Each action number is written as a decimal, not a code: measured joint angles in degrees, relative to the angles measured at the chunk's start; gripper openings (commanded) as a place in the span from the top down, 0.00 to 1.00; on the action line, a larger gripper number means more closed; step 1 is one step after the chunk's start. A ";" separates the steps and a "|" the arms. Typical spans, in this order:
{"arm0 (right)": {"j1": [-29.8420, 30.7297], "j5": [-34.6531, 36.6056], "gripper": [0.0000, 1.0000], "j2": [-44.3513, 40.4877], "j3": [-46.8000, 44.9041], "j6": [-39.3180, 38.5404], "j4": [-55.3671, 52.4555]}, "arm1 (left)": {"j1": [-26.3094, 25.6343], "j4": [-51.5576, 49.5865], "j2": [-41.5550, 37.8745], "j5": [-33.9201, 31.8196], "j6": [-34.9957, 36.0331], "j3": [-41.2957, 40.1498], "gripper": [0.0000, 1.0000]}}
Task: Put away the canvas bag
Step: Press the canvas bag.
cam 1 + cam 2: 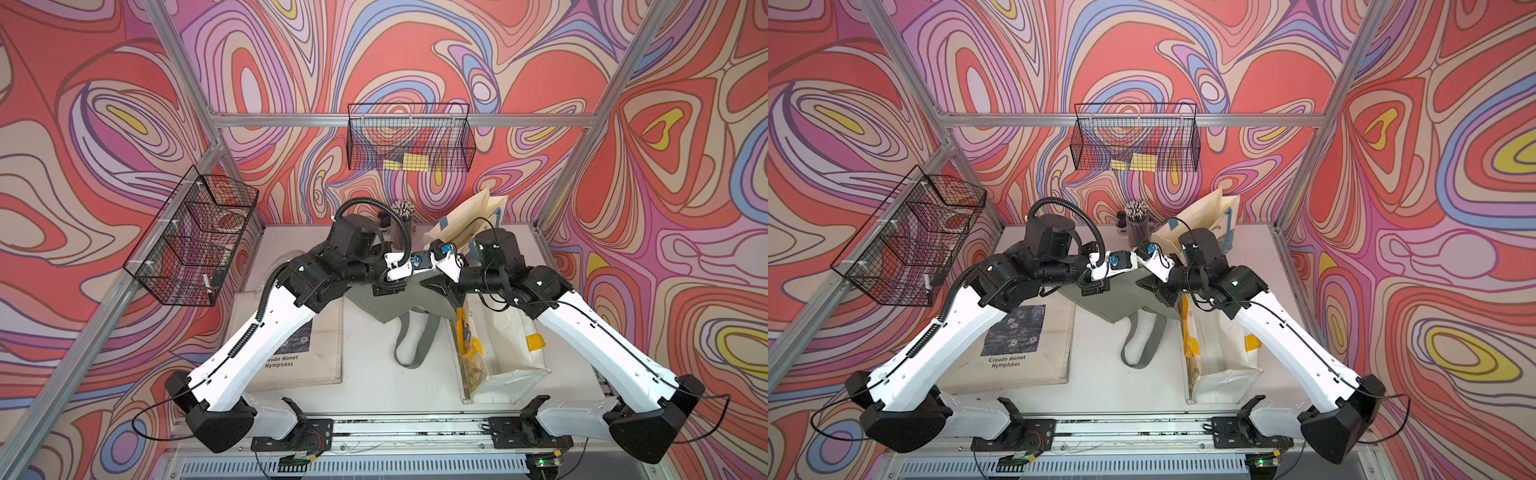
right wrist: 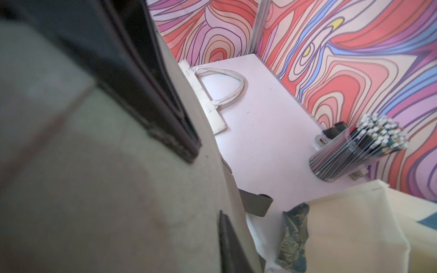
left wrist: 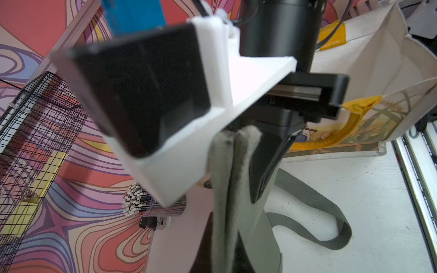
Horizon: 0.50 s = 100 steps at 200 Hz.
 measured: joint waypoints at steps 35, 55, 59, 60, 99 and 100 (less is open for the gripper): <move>0.00 -0.55 0.60 -4.46 -6.62 2.14 5.88 | -0.02 -1.29 -0.87 -0.04 0.90 0.02 1.00; -0.04 -0.52 0.57 -7.56 -11.52 4.04 9.25 | 0.09 -1.88 -1.99 -0.63 1.53 0.20 1.00; -0.04 -0.48 0.57 -8.04 -12.41 4.42 9.94 | 0.09 -1.97 -2.23 -0.83 1.57 0.24 1.00; -0.04 -0.48 0.57 -8.11 -12.55 4.44 10.03 | 0.09 -1.99 -2.38 -0.87 1.70 0.26 1.00; -0.15 0.11 0.58 -8.72 -16.22 7.10 14.69 | 0.70 -2.89 -5.73 -1.33 2.64 0.74 1.00; -0.15 0.13 0.59 -8.63 -16.26 7.13 14.82 | 0.72 -2.91 -5.79 -1.33 2.64 0.74 1.00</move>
